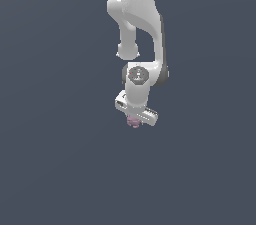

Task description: Pick up the object and move it to a goal position.

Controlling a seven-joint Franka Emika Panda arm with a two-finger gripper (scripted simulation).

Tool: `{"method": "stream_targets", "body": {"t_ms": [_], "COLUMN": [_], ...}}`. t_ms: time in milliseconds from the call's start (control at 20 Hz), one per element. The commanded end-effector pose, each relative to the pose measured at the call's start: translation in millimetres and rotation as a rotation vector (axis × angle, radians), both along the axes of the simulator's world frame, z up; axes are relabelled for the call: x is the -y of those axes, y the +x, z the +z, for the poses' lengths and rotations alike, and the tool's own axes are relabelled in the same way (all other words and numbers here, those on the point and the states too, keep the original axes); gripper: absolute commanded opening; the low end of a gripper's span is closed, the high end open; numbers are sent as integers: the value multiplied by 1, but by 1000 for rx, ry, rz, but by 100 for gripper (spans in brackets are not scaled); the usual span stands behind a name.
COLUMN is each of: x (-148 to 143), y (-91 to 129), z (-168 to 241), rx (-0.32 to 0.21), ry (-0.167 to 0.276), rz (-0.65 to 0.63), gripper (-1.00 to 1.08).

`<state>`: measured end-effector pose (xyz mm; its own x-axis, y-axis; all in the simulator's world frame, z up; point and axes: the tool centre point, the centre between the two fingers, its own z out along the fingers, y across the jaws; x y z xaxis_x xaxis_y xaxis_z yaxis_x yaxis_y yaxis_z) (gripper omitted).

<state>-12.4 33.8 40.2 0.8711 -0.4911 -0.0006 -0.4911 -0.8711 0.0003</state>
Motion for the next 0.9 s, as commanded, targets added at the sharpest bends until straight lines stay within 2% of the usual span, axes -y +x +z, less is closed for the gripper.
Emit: {"method": "stream_targets", "body": {"t_ms": [0, 850], "x": [0, -4], "y": [0, -4], "z": [-1, 14], "rx": [1, 1], "ry": [0, 0], "rz": [0, 0], "gripper": [-100, -100]}}
